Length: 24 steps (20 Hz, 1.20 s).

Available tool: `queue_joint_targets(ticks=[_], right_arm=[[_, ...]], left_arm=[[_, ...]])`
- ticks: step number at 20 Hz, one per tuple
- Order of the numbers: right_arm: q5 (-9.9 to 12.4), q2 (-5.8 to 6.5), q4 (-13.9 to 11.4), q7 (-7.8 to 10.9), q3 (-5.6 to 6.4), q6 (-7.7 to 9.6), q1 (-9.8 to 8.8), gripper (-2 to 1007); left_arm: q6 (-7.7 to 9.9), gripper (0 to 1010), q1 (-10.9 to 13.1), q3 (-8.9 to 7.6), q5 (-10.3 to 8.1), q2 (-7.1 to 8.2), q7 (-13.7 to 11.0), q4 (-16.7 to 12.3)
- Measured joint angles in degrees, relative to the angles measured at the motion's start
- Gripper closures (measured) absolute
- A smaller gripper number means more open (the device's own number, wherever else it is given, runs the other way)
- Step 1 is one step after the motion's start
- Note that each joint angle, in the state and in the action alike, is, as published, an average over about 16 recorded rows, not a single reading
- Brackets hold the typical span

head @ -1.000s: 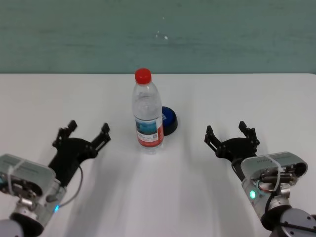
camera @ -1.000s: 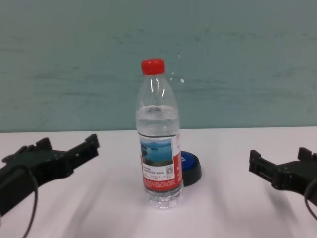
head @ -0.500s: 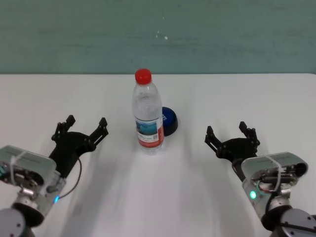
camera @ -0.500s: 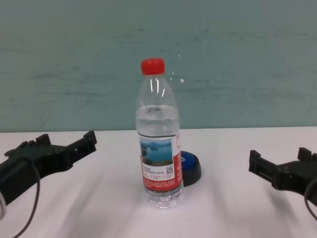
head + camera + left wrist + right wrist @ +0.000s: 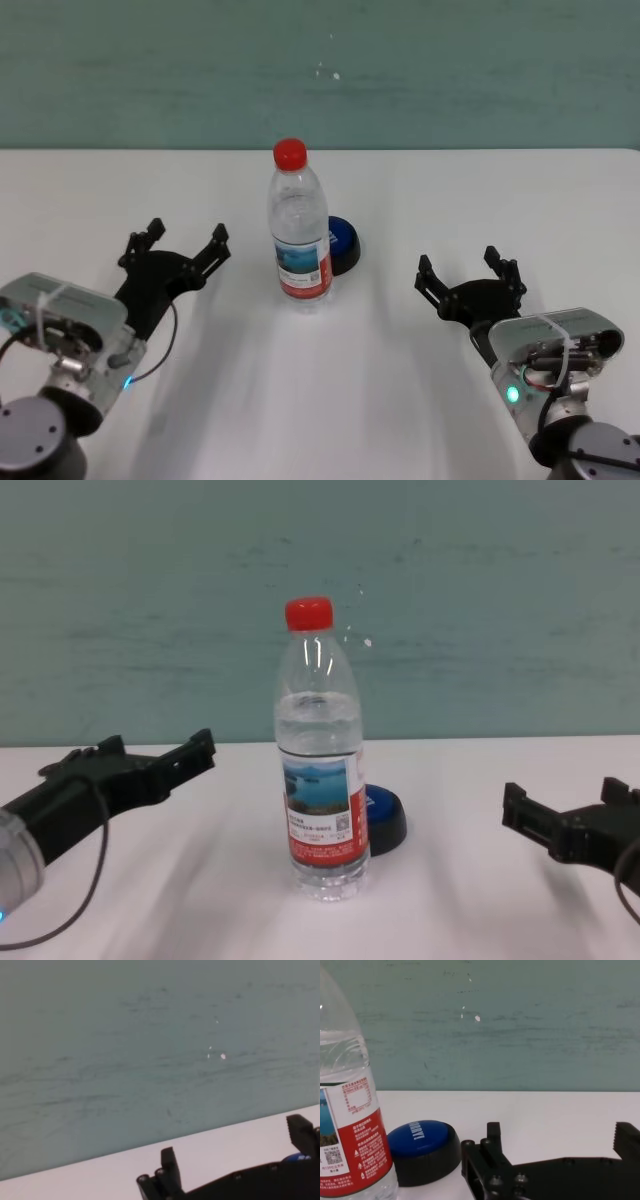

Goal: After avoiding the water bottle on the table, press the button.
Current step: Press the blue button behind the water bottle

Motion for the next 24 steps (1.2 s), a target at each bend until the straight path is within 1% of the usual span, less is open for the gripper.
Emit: queue_joint_targets(ticks=[7,24], right_arm=[[0.0,0.00,0.0,0.00,0.00,0.00,0.00,1],[0.0,0.00,0.0,0.00,0.00,0.00,0.00,1]], left_arm=[[-0.08,0,-2.7,0.70,0.14,-0.48,0.0,2.6],[-0.23,0,-8.7,1.48,0.24,-1.51,0.0,9.3]])
